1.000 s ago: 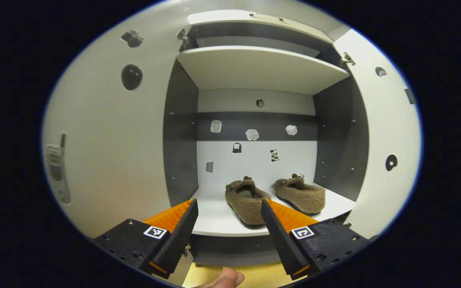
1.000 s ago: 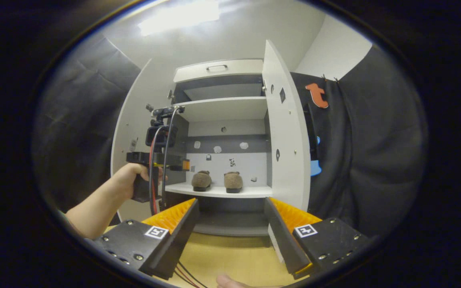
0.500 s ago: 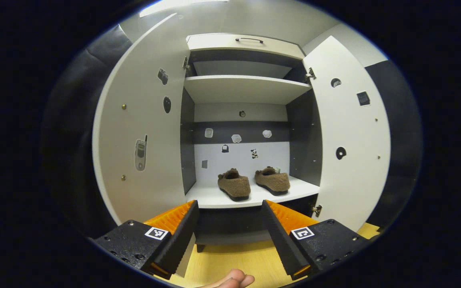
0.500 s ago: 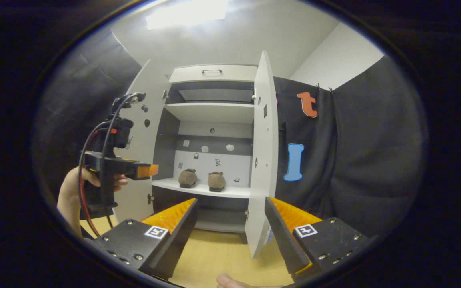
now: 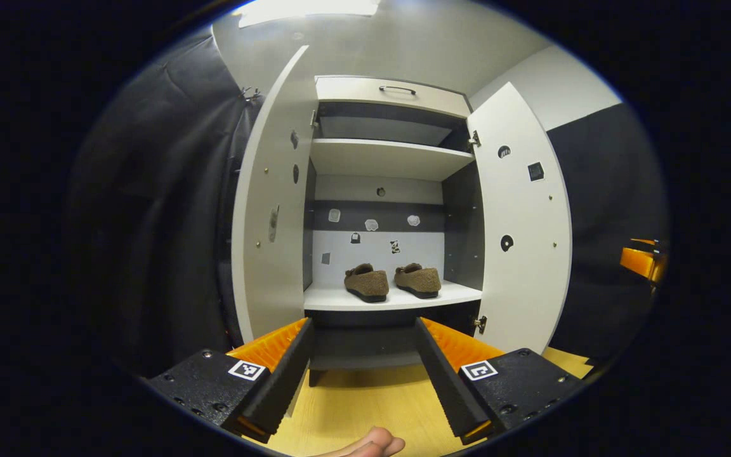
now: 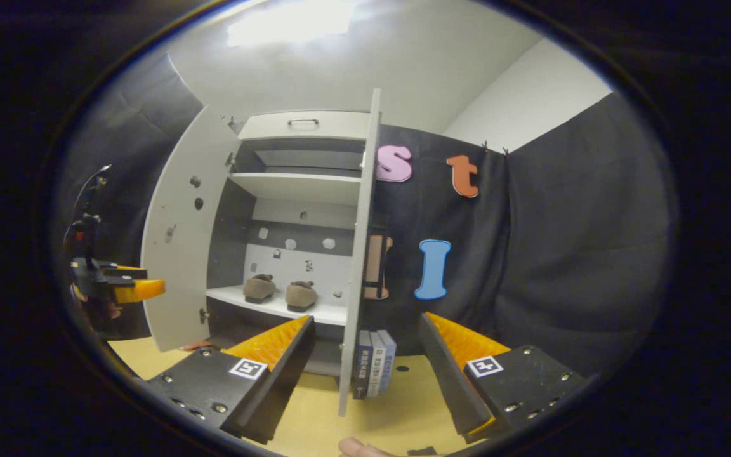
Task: Grab one shoe with the right hand and put it into the shoe cabinet, grab the other shoe with the left hand and put it into the shoe cabinet; then close the right door with the right hand and the left door with the left hand.
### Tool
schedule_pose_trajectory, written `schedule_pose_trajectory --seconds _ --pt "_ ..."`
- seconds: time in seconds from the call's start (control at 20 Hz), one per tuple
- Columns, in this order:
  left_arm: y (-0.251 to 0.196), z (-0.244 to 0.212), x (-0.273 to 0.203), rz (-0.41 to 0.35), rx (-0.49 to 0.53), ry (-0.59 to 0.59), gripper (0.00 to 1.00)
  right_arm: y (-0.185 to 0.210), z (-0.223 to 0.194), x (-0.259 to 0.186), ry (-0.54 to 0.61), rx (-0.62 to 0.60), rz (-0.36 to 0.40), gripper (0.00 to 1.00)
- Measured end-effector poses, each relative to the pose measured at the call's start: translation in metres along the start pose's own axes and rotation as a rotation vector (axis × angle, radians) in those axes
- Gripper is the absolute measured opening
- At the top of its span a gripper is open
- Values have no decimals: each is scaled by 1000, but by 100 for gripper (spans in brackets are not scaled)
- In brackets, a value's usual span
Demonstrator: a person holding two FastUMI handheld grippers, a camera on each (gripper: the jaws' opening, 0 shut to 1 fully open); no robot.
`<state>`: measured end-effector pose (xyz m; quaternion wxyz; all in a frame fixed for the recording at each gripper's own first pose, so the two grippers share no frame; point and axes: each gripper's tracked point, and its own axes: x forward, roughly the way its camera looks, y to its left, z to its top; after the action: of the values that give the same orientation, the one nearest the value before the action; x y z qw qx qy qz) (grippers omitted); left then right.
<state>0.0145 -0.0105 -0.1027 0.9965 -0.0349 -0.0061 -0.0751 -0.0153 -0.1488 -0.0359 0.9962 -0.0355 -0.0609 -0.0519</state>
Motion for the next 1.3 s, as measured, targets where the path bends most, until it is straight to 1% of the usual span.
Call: schedule_pose_trajectory --seconds 0.05,0.1,0.15,0.2,0.25,0.35,0.4,0.55,0.65,0.75,0.8,0.85,0.9,1.0,1.05,1.1,1.2,1.3 --pt "1 -6 -3 4 -21 10 99 -15 0 9 4 9 -10 99" --pt "6 -10 -5 17 -31 17 96 -32 0 19 12 18 -30 98" --pt "7 -13 -6 23 -28 26 96 -51 -1 30 18 30 -50 98" --pt "8 -17 -7 29 -22 35 92 -66 -2 42 29 43 -61 99" --pt "12 -19 -8 42 -13 44 96 -83 -4 53 40 45 -64 98" --pt "14 -26 -9 52 -12 59 96 -117 -6 80 53 35 -89 99" --pt "14 -30 -9 52 -13 64 96 -130 -8 92 64 37 -88 97" --pt "13 -37 -16 34 -7 68 96 -158 -16 127 113 83 -81 98" --pt "13 -38 -22 16 9 54 96 -165 -20 143 140 136 -72 99" --pt "12 -37 -27 4 18 38 96 -155 -19 153 175 193 -53 100" --pt "12 -36 -30 -2 21 35 92 -149 -14 158 170 196 -44 97" --pt "10 -33 -33 -10 25 28 96 -142 -8 163 160 196 -33 97" --pt "10 -31 -35 -15 29 22 95 -131 -5 166 164 193 -12 100" --pt "18 -26 -42 6 49 -2 96 -109 -4 171 175 156 20 100" --pt "22 -22 -44 22 65 -19 96 -104 -2 172 173 114 14 100" --pt "25 -19 -46 32 78 -32 96 -96 2 172 157 74 24 100" --pt "26 -19 -49 30 80 -39 95 -73 4 173 146 16 43 100" --pt "29 -18 -51 25 76 -44 95 -54 2 174 161 -9 62 100"
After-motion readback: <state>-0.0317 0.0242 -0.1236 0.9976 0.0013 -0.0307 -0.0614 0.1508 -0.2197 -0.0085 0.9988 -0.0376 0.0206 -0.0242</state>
